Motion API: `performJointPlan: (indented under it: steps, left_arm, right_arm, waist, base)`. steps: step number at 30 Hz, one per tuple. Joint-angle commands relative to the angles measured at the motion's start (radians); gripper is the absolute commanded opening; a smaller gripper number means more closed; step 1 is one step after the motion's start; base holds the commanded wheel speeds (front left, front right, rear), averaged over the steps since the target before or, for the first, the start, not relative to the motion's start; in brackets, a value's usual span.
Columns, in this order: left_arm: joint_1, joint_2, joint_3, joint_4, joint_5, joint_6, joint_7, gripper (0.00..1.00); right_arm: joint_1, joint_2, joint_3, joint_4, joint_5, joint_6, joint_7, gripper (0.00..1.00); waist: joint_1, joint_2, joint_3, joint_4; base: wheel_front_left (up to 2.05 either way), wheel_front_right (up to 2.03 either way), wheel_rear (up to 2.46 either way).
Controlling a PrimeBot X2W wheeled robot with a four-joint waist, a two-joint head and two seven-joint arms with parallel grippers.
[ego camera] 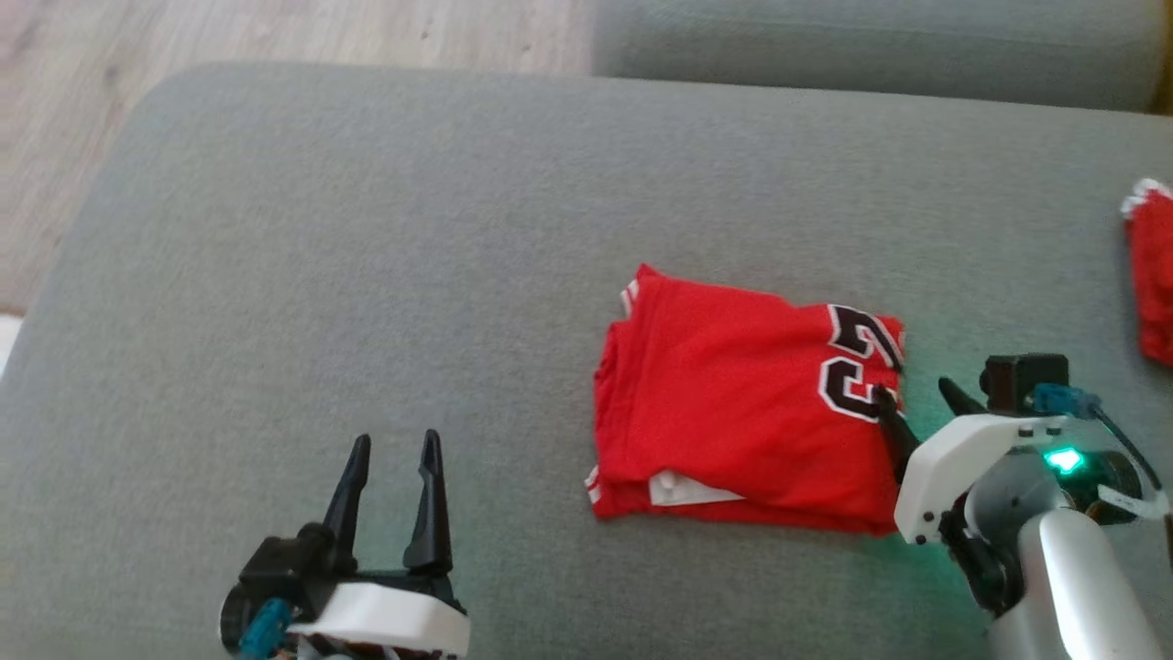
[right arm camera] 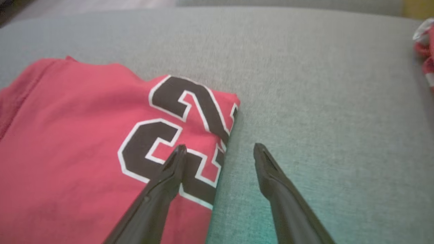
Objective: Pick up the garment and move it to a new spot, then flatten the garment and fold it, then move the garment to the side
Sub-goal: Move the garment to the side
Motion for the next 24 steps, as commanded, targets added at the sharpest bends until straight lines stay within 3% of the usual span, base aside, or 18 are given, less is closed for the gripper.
performJointPlan:
  steps: [1, 8, 9, 10, 12, 18, 24]
  left_arm:
    - [-0.046, 0.0, 0.041, -0.025, 0.011, -0.006, -0.011, 1.0]
    - [-0.057, -0.013, 0.059, -0.042, 0.035, -0.015, -0.012, 1.0]
    - [-0.058, -0.014, 0.061, -0.046, 0.038, -0.016, -0.012, 1.0]
    - [-0.059, -0.016, 0.064, -0.049, 0.042, -0.018, -0.012, 1.0]
    - [-0.06, -0.019, 0.068, -0.057, 0.05, -0.02, -0.013, 1.0]
    - [-0.067, -0.026, 0.064, -0.076, 0.072, -0.03, -0.013, 1.0]
    - [-0.093, -0.02, 0.068, -0.087, 0.085, -0.036, -0.012, 1.0]
  right_arm:
    - [-0.049, -0.008, 0.019, -0.024, 0.007, -0.001, 0.021, 1.0]
    - [-0.059, -0.021, 0.01, 0.018, 0.046, -0.001, 0.097, 1.0]
    - [-0.061, -0.02, 0.008, 0.021, 0.055, -0.001, 0.1, 0.82]
    - [-0.062, -0.02, 0.008, 0.024, 0.062, -0.001, 0.102, 0.42]
    - [-0.068, -0.019, 0.011, 0.025, 0.07, -0.001, 0.1, 0.0]
    - [-0.117, -0.023, 0.009, 0.003, 0.06, -0.001, 0.027, 0.0]
    - [-0.177, -0.046, -0.003, -0.029, 0.037, -0.001, -0.026, 0.0]
  waist:
    - [-0.0002, 0.0, 0.024, 0.027]
    - [-0.0002, 0.0, 0.053, 0.059]
    - [-0.0002, 0.0, 0.056, 0.061]
    - [-0.0002, 0.0, 0.059, 0.062]
    - [-0.0002, 0.0, 0.065, 0.058]
    - [-0.0002, 0.0, 0.089, 0.002]
    - [-0.0002, 0.0, 0.123, -0.142]
  base:
    - [0.0, 0.0, 0.0]
    - [0.0, 0.0, 0.0]
    - [0.0, 0.0, 0.0]
    - [0.0, 0.0, 0.0]
    - [0.0, 0.0, 0.0]
    - [0.0, 0.0, 0.0]
    - [0.0, 0.0, 0.0]
